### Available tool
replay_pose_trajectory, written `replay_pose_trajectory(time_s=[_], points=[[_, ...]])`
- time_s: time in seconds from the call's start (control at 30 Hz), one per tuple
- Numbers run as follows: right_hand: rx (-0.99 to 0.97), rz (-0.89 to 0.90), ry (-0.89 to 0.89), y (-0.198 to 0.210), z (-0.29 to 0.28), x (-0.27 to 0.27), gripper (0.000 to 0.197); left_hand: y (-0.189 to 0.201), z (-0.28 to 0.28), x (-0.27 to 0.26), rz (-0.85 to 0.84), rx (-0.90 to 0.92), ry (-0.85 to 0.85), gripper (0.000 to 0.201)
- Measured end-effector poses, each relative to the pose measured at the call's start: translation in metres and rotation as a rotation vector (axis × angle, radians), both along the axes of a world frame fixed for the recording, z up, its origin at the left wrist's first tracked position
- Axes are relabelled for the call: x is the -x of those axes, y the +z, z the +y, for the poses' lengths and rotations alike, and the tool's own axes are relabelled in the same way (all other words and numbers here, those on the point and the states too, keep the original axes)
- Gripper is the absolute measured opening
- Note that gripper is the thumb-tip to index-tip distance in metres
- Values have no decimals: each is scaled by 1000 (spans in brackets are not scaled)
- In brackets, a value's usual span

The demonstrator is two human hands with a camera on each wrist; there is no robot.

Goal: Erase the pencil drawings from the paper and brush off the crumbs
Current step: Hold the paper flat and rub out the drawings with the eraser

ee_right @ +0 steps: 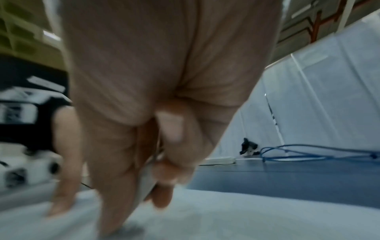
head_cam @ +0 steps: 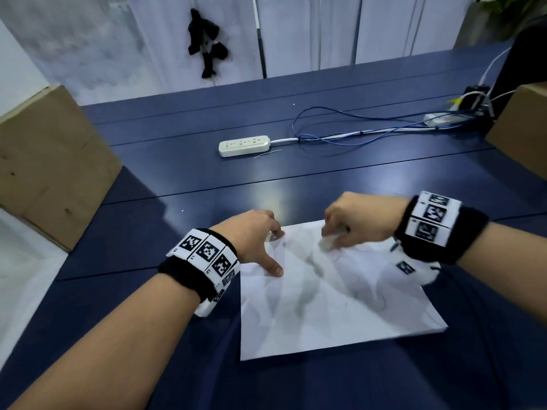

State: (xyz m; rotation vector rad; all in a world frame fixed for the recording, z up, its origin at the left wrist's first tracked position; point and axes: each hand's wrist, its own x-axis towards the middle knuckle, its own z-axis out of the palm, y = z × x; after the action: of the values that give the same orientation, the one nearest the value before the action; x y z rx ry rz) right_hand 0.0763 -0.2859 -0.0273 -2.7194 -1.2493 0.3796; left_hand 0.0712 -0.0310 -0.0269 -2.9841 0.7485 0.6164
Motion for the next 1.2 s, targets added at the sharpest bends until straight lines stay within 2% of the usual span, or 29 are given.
replay_pose_trajectory(time_s=[0.07, 0.1, 0.17, 0.27, 0.37, 0.47, 0.5, 0.63, 0.7, 0.77, 0.87, 0.9, 1.0, 1.07, 1.13, 1.2], points=[[3, 146, 39, -3, 1, 15, 37, 0, 0, 0, 1, -4, 0, 77], [5, 158, 41, -4, 2, 14, 39, 1, -1, -1, 1, -5, -2, 77], [-2, 54, 6, -4, 3, 0, 47, 2, -3, 0, 2, -2, -8, 77], [-14, -83, -138, -1, -2, -22, 56, 3, -2, 1, 3, 5, -10, 78], [-17, -20, -65, 0, -4, -8, 62, 2, -2, 1, 3, 11, -6, 78], [-30, 201, 24, -2, -1, 17, 54, 0, -1, 0, 4, 10, -3, 77], [-27, 204, 20, -3, -1, 17, 53, 0, -1, 0, 1, 10, -4, 77], [26, -71, -144, -7, -7, -15, 43, 1, -2, 1, -5, 3, -9, 76], [2, -117, -155, -8, -9, -21, 45, 2, -2, 0, -8, 7, -9, 77], [-6, -28, -63, -4, -6, -5, 49, 1, -1, -1, -4, 12, -2, 78], [40, 195, 24, -1, -1, 19, 35, 0, 0, -1, -2, 5, -2, 77], [51, 184, 21, -1, -1, 18, 36, 0, -1, -1, 0, 3, -4, 77], [58, 3, -95, -2, -2, -10, 53, 2, -2, 0, 4, 0, -11, 77], [52, -37, -151, 0, -4, -19, 61, 2, -3, 0, 1, -1, -18, 77], [37, -4, -76, 0, -3, -11, 54, 2, -3, 0, -4, 3, -17, 78], [15, 90, 1, -1, -2, 8, 37, 2, -3, 0, -2, -1, -18, 79]])
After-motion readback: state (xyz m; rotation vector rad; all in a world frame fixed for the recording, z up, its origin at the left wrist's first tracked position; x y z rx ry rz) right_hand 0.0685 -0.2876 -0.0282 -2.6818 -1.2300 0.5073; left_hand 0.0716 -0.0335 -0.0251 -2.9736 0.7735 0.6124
